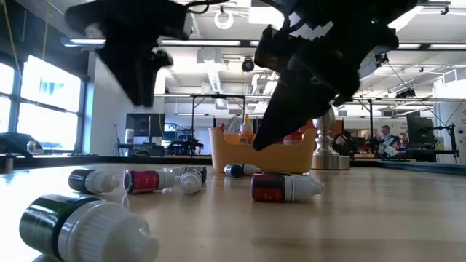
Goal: Pick & Place food coloring
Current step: Put the small red food coloring bottle into the yellow container
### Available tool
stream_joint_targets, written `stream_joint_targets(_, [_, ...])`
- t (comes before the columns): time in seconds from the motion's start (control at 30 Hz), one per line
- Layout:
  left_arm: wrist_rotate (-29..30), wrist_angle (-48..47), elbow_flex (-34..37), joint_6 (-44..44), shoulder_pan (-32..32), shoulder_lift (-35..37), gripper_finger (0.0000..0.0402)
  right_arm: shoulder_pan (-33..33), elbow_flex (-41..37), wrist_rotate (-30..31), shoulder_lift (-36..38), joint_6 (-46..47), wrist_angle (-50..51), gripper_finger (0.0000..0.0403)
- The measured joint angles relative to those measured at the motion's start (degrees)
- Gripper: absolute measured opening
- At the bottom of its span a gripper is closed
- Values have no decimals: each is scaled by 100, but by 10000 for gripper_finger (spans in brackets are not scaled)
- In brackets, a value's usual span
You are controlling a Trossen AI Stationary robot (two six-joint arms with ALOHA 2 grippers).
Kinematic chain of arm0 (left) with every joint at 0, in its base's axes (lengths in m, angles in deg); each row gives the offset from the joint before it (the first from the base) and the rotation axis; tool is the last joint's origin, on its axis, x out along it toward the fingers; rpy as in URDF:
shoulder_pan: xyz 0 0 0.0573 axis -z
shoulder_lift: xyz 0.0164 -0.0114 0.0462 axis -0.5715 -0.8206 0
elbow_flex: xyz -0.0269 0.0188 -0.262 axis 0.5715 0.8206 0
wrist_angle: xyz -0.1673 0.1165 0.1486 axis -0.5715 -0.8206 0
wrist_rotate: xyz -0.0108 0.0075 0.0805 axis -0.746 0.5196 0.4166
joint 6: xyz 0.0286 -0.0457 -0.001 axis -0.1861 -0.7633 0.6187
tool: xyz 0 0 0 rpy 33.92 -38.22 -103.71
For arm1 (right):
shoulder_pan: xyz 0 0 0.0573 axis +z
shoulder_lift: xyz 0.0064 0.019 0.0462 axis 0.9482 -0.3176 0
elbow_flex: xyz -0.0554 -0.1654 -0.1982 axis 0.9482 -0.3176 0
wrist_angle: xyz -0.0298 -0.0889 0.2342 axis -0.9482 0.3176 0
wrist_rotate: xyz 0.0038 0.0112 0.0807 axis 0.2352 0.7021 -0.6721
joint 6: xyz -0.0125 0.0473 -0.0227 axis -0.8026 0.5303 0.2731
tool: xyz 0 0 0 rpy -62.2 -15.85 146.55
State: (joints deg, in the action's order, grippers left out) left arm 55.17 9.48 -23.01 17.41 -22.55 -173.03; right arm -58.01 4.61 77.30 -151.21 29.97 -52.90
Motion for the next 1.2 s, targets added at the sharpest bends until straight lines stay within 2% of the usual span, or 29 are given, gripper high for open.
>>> stream_joint_targets(0.17, [-944,2078,1104,238,753,-13,128,0,-46,-36,-20,-132,9,139])
stream_joint_targets(0.37, [-1054,3032,1366,188,1367,-13,128,-2,-50,60,-20,-148,-92,139])
stream_joint_targets(0.5, [-821,3197,1371,-9,1651,-97,128,0,-50,160,-18,-180,-147,139])
stream_joint_targets(0.63, [-338,3200,1384,-87,1734,-258,128,0,-50,164,-18,-190,-183,139])
stream_joint_targets(0.93, [-189,3368,1379,-117,1732,-830,128,0,-50,116,-11,-192,-198,139])
stream_joint_targets(1.2, [-174,3511,1375,-113,1545,-1053,128,0,-50,116,-9,-452,-211,139])
